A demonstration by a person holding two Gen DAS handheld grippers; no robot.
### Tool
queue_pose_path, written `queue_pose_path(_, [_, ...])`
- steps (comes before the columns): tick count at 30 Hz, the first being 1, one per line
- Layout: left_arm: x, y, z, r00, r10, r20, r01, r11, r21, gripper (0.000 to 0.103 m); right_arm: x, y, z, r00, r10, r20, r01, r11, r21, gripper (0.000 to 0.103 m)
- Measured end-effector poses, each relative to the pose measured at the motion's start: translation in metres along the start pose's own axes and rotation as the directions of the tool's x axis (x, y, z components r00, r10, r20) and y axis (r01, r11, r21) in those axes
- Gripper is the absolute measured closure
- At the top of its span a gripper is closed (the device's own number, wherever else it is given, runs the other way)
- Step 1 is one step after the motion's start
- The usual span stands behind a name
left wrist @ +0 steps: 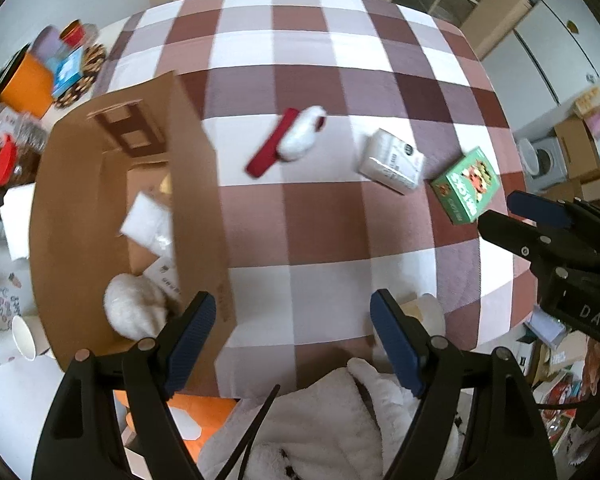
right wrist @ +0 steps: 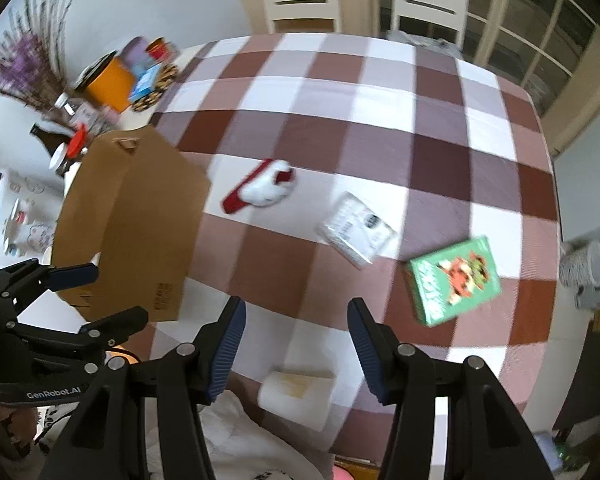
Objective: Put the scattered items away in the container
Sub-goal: 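Withdraw both grippers from the box back over the tablecloth, then move the left gripper to the white paper cup while the right approaches the green BRICKS box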
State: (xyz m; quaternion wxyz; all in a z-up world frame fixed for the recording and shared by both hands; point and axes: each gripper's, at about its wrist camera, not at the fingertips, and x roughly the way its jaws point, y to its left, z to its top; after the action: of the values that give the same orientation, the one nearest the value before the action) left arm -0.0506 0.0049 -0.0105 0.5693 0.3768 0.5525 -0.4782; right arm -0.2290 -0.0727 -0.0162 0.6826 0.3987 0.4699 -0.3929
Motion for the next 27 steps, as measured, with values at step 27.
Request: queue_pose_path(27, [0.103, -0.136, -0.062, 0.993, -0.073, -0.093, 0.114, 0.794, 0.597, 0.022, 0.027, -0.120, -0.080, 0.997, -0.018, -0.082, 0.042, 0.954, 0.296, 0.049])
